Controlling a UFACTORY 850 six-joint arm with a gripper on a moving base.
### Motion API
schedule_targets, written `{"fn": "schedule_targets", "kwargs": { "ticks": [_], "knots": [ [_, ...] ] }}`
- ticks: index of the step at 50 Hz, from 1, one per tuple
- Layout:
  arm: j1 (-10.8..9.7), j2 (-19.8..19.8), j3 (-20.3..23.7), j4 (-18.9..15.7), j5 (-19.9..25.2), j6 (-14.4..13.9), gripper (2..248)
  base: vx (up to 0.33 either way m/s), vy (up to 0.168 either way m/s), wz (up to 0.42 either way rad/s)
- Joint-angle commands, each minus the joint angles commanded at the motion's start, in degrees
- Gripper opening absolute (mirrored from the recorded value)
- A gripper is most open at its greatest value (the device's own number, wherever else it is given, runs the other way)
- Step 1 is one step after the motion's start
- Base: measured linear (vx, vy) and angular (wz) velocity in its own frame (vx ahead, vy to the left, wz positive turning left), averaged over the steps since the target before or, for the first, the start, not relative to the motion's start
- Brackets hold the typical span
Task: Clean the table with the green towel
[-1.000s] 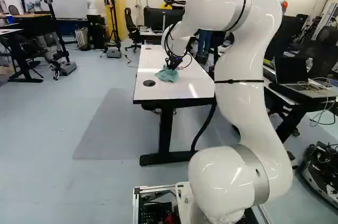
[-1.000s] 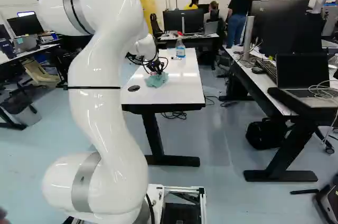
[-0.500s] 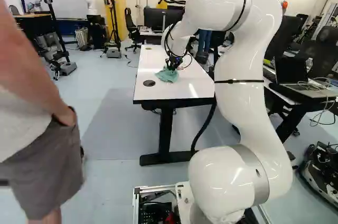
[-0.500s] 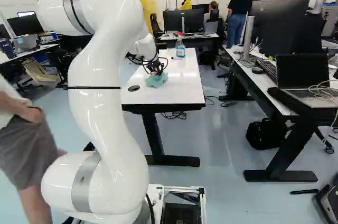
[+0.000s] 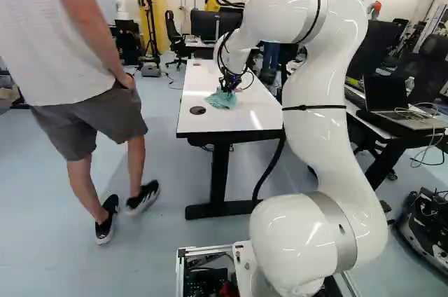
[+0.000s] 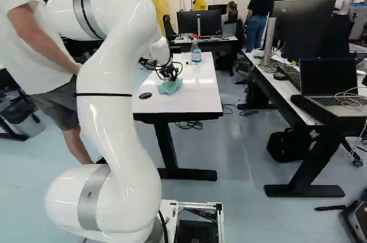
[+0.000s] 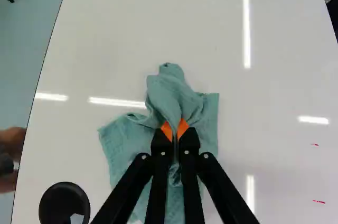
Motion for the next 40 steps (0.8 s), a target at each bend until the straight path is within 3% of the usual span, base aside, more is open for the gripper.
{"fn": "schedule_targets", "kwargs": {
  "ticks": [23,40],
  "knots": [
    [0.7,-5.3,-7.4,0.0,0.0,0.0,31,0.000,0.000,0.000],
    [2.8,-3.7,-5.2,0.0,0.0,0.0,31,0.000,0.000,0.000]
  ]
}}
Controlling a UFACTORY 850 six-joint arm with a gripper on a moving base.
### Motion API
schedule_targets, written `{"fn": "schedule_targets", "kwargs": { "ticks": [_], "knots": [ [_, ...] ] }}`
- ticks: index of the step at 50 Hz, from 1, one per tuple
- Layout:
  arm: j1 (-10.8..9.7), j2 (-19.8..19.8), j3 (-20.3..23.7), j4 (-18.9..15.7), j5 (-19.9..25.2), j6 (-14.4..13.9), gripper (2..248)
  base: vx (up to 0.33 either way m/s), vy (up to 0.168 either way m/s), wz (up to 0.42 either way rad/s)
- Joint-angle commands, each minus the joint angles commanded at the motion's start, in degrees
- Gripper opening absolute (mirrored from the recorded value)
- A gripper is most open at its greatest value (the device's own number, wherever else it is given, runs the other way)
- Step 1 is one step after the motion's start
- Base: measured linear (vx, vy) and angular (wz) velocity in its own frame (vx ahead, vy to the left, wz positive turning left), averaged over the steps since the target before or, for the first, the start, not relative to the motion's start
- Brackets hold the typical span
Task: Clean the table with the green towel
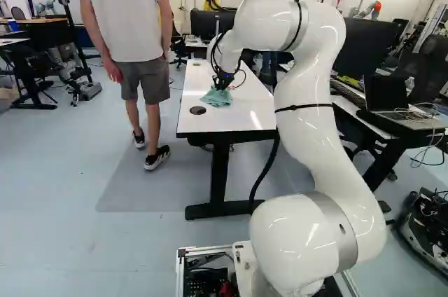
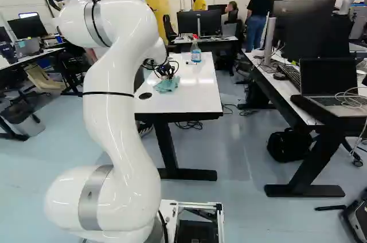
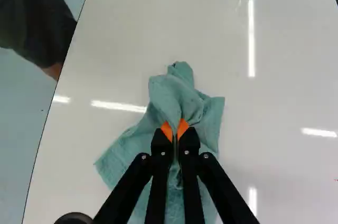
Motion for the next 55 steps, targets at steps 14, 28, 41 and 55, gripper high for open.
{"fn": "schedule_targets", "kwargs": {
  "ticks": [14,28,41,55],
  "knots": [
    [1.2,3.0,4.2,0.0,0.0,0.0,31,0.000,0.000,0.000],
    [1.6,6.3,8.8,0.0,0.0,0.0,31,0.000,0.000,0.000],
    [1.5,9.4,13.0,0.0,0.0,0.0,31,0.000,0.000,0.000],
    [0.2,12.0,16.5,0.0,0.0,0.0,31,0.000,0.000,0.000]
  ]
}}
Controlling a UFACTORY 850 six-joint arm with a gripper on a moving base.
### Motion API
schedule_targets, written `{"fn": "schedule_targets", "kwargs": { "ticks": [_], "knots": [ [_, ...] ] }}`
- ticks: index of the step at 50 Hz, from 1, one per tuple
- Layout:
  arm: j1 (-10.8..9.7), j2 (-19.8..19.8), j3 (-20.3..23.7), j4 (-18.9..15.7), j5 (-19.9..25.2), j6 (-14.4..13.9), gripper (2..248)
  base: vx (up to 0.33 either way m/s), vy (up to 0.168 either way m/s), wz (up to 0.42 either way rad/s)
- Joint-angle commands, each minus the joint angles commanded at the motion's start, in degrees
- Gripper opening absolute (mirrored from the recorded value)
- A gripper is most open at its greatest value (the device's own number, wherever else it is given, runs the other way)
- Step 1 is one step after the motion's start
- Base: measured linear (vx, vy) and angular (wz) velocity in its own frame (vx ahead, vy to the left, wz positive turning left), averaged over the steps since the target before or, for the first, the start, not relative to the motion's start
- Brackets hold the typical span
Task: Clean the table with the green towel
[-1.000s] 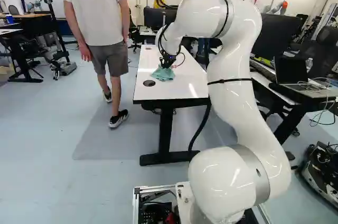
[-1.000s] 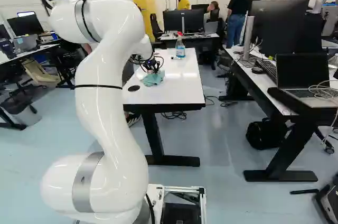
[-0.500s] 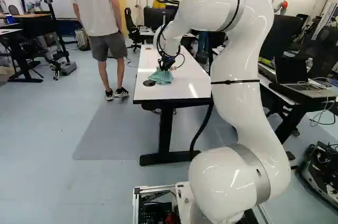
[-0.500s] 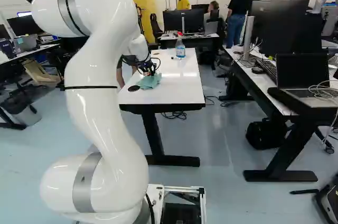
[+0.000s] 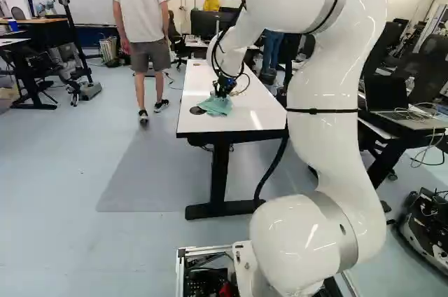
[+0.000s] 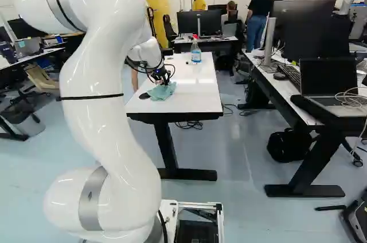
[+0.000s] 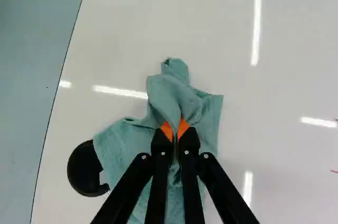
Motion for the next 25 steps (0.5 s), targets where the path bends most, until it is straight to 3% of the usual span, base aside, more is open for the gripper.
{"fn": "schedule_targets", "kwargs": {
  "ticks": [25],
  "knots": [
    [-4.1,2.7,3.5,0.0,0.0,0.0,31,0.000,0.000,0.000]
  ]
}}
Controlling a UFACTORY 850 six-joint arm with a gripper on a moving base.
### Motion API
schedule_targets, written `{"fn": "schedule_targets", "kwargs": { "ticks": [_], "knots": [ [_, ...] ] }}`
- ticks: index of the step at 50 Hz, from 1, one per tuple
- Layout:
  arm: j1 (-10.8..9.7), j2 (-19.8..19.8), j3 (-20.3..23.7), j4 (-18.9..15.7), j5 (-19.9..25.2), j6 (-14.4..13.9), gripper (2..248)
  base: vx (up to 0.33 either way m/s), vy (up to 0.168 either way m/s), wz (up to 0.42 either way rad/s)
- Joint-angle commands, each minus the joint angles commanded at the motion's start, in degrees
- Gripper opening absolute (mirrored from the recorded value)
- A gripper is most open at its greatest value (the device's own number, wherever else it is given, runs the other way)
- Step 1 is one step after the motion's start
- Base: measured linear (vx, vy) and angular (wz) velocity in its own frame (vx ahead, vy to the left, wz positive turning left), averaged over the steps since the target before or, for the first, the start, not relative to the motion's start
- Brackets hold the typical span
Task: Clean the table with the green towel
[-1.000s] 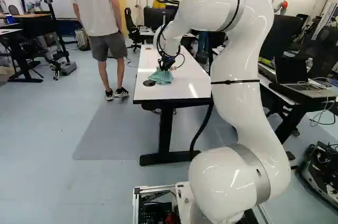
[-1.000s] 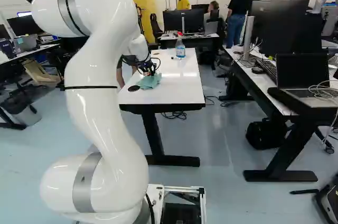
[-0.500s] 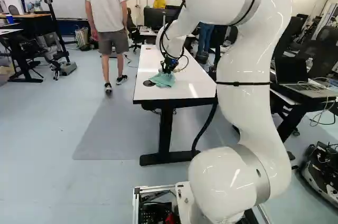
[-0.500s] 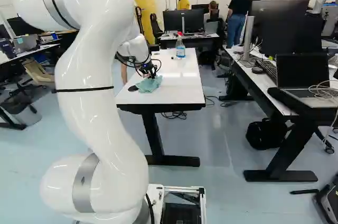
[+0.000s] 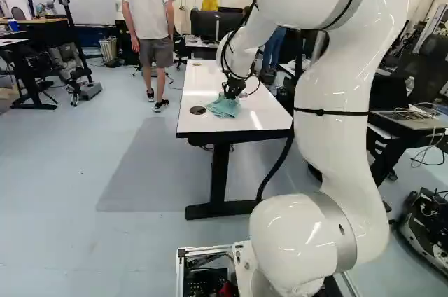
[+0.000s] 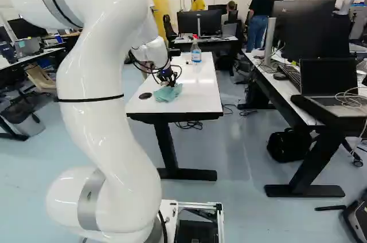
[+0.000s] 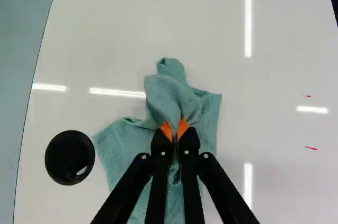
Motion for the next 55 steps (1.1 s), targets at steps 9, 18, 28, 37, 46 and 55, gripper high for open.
{"fn": "schedule_targets", "kwargs": {
  "ticks": [9,18,28,37,46,55],
  "knots": [
    [-1.6,0.9,1.1,0.0,0.0,0.0,31,0.000,0.000,0.000],
    [-1.9,1.5,1.5,0.0,0.0,0.0,31,0.000,0.000,0.000],
    [-1.9,2.9,1.8,0.0,0.0,0.0,31,0.000,0.000,0.000],
    [-1.9,4.3,2.2,0.0,0.0,0.0,31,0.000,0.000,0.000],
    [-2.3,6.8,3.8,0.0,0.0,0.0,31,0.000,0.000,0.000],
    [-3.0,8.9,6.3,0.0,0.0,0.0,31,0.000,0.000,0.000]
  ]
}}
